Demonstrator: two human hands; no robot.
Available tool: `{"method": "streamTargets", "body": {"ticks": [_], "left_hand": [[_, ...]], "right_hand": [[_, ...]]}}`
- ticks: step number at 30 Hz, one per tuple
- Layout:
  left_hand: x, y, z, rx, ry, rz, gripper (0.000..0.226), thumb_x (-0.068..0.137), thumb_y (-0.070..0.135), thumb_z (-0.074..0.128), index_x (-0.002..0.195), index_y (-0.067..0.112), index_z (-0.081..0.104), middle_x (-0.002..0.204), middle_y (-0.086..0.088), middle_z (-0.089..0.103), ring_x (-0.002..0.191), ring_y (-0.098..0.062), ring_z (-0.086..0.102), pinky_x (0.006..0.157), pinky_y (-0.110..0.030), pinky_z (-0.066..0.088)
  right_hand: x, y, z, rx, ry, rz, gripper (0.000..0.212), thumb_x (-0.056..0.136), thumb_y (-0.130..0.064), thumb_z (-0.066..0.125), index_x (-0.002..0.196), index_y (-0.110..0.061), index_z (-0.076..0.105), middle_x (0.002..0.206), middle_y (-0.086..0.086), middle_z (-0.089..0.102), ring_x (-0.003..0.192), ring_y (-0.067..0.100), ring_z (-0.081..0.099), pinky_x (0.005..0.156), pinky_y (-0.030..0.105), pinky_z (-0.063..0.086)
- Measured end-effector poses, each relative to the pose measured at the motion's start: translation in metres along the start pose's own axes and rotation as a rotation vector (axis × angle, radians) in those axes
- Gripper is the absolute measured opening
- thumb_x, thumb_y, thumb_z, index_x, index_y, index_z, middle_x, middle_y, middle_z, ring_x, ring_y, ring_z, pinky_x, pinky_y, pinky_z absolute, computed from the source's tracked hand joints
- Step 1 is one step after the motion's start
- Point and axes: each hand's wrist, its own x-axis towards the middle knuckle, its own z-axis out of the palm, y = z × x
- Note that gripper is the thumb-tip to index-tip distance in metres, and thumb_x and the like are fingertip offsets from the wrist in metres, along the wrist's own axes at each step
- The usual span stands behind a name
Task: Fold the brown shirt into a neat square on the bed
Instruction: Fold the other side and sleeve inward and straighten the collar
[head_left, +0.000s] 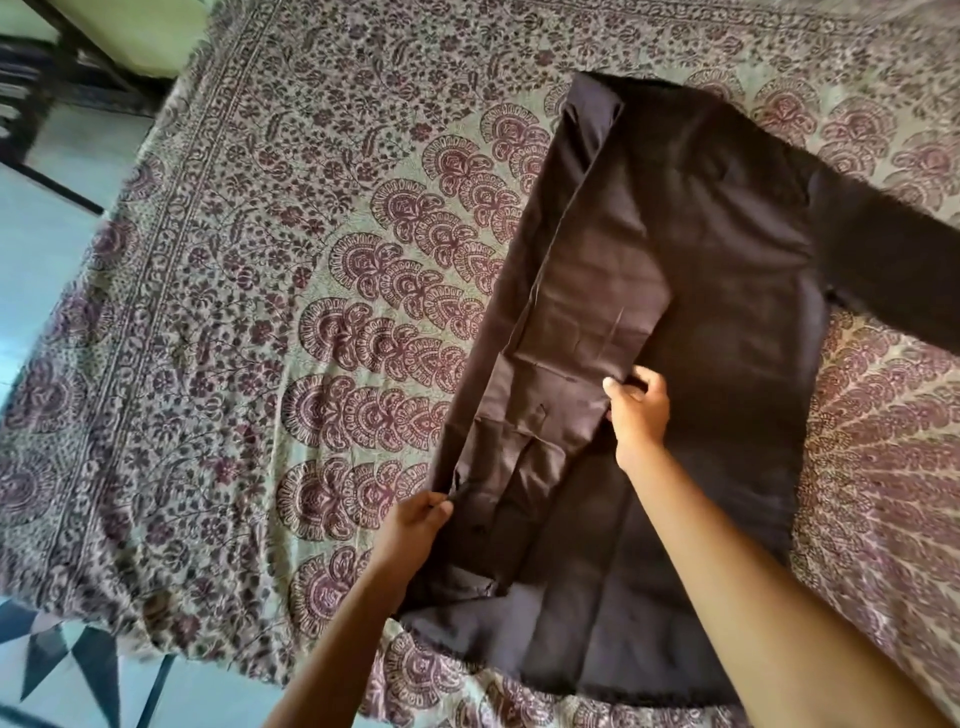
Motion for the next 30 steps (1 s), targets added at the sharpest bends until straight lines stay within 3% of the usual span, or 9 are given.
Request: {"method": "streamTargets", "body": {"ticks": [6,10,12,14,18,21,23,26,30], "left_hand": [[0.009,0.0,-0.001,0.225,0.018,-0.043,0.018,0.081,0.021,0.067,0.073,0.029,0.054,0.071,0.001,0.063,0.071,-0.022,0.063,0.069,-0.036,0.056],[0.009,0.005,-0.001,0.146,-0.123,-0.037,0.02,0.081,0.013,0.069,0.076,0.023,0.053,0.068,-0.002,0.062,0.066,-0.02,0.065,0.059,-0.03,0.056],[0.014,0.008,-0.002,0.071,-0.193,-0.058,0.02,0.082,0.008,0.069,0.076,0.019,0.053,0.067,-0.004,0.059,0.062,-0.016,0.061,0.056,-0.028,0.053],[0.02,0.012,-0.002,0.12,-0.213,-0.089,0.02,0.08,0.007,0.07,0.074,0.017,0.054,0.064,-0.007,0.058,0.058,-0.019,0.059,0.059,-0.032,0.052],[0.024,0.043,-0.009,0.716,-0.315,-0.056,0.025,0.076,0.034,0.072,0.062,0.022,0.055,0.057,0.006,0.061,0.062,-0.012,0.064,0.07,-0.028,0.057],[0.032,0.091,-0.013,1.061,-0.277,0.071,0.024,0.082,0.043,0.064,0.08,0.02,0.065,0.084,0.0,0.069,0.086,-0.018,0.066,0.079,-0.03,0.053],[0.049,0.121,-0.009,1.021,-0.132,0.179,0.02,0.088,0.035,0.054,0.095,0.019,0.064,0.096,-0.007,0.068,0.089,-0.025,0.065,0.075,-0.033,0.052],[0.088,0.166,0.01,0.76,-0.007,0.43,0.017,0.092,0.029,0.049,0.097,0.019,0.061,0.092,-0.01,0.069,0.08,-0.03,0.065,0.065,-0.034,0.052],[0.152,0.232,0.042,0.456,0.126,0.775,0.024,0.092,0.018,0.045,0.109,0.017,0.061,0.108,-0.007,0.065,0.094,-0.029,0.062,0.074,-0.034,0.048]], "right_hand": [[0.01,-0.003,-0.001,-0.103,-0.022,0.055,0.039,0.07,-0.012,0.074,0.094,-0.023,0.047,0.071,-0.007,0.056,0.086,0.027,0.064,0.083,0.049,0.053],[0.01,0.002,-0.008,-0.125,0.031,-0.085,0.035,0.071,-0.01,0.073,0.085,-0.028,0.045,0.068,-0.006,0.058,0.075,0.026,0.062,0.078,0.049,0.052],[0.011,0.001,-0.011,-0.112,0.074,-0.137,0.029,0.073,-0.01,0.07,0.082,-0.027,0.048,0.067,-0.007,0.056,0.072,0.025,0.058,0.076,0.044,0.051],[0.011,0.0,-0.013,-0.171,0.083,-0.158,0.019,0.076,-0.005,0.067,0.088,-0.014,0.057,0.07,-0.004,0.056,0.077,0.025,0.058,0.075,0.032,0.045],[0.007,-0.003,-0.015,-0.403,0.152,-0.257,0.017,0.076,-0.002,0.062,0.093,-0.006,0.063,0.105,0.015,0.057,0.09,0.033,0.059,0.08,0.034,0.042],[0.011,-0.019,-0.013,-0.612,0.244,-0.595,0.022,0.072,-0.009,0.055,0.092,-0.009,0.061,0.105,0.015,0.056,0.092,0.036,0.055,0.077,0.039,0.037],[0.022,-0.035,-0.005,-0.744,0.16,-0.824,0.029,0.07,-0.017,0.049,0.097,-0.01,0.06,0.105,0.012,0.06,0.093,0.035,0.056,0.078,0.038,0.037],[0.054,-0.059,0.015,-0.893,-0.017,-0.924,0.048,0.08,-0.028,0.041,0.12,-0.005,0.055,0.127,0.015,0.056,0.116,0.034,0.053,0.094,0.041,0.041],[0.098,-0.078,0.035,-1.097,-0.141,-0.906,0.066,0.089,-0.041,0.02,0.144,-0.005,0.026,0.153,0.014,0.023,0.141,0.028,0.022,0.114,0.043,0.016]]}}
